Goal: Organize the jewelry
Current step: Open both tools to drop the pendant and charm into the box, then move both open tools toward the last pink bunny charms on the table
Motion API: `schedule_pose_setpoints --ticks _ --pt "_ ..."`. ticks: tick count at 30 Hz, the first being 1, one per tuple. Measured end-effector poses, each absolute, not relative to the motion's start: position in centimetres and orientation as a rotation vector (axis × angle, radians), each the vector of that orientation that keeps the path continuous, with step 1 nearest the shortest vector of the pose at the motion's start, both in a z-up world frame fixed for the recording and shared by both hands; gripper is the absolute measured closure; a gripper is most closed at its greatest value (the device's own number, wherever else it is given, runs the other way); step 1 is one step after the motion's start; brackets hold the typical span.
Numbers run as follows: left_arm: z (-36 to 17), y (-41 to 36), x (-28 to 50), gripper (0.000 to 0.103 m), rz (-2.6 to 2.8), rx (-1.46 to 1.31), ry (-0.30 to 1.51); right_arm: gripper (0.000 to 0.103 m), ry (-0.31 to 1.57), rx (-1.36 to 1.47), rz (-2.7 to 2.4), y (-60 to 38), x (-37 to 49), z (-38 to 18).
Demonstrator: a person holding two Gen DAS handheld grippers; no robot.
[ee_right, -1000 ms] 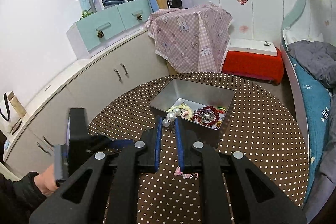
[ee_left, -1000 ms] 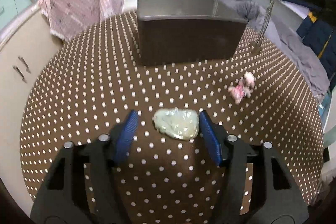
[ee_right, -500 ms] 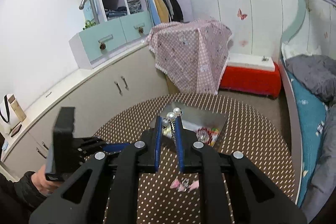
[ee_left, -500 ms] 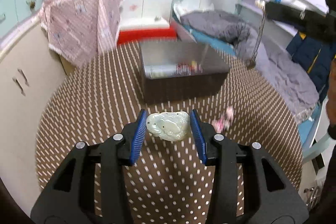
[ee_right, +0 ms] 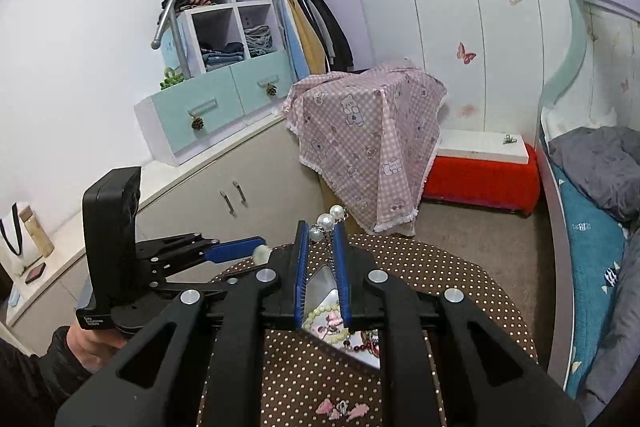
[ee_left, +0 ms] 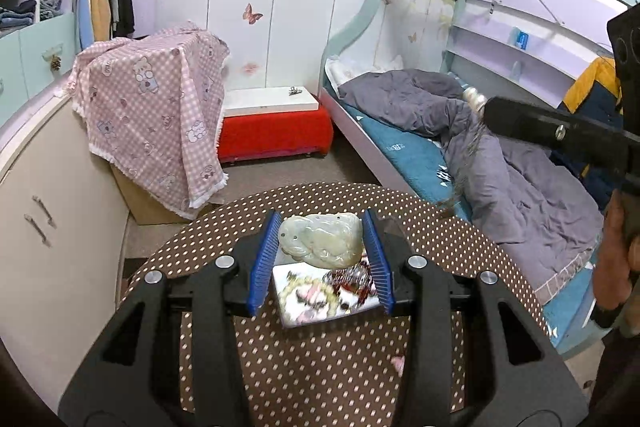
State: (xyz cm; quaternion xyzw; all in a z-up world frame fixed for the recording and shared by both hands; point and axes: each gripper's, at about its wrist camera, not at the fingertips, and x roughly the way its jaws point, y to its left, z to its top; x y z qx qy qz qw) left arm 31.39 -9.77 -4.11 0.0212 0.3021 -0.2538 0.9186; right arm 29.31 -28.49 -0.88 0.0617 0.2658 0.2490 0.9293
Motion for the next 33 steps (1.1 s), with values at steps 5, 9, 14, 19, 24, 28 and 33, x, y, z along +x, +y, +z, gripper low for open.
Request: schedule_pose_setpoints --ticks 5,9,14,19,24,28,33 --pt "-4.7 -10.7 33.3 0.025 -0.47 0.028 0.632 0.081 0.614 0.166 0.491 -28.3 31.8 -2.6" --pt "-4.8 -9.6 33.7 0.013 -0.39 0.016 0.62 0.02 0.617 0.23 0.438 -29.2 32.3 -3.7" --pt "-5.0 -8.0 32.9 0.013 -0.342 0.007 0.604 0.009 0.622 0.26 0.398 -29.7 32.1 -4.0" --pt "-5.0 -7.0 31.8 0.013 -0.32 -0.003 0.584 0.008 0.63 0.263 0.378 -29.9 31.5 -4.4" --pt "-4.9 -6.7 30.3 0.013 -0.304 -0.001 0.565 0.008 0.62 0.253 0.35 -29.9 30.4 -4.5" --pt "-4.6 -6.6 28.6 0.013 -0.297 0.0 0.545 0.008 0.603 0.231 0.314 -30.2 29.1 -4.2" --pt "-4.6 -6.8 26.4 0.013 -0.306 0.006 0.532 0.008 0.595 0.18 0.253 -30.7 26.7 -4.8"
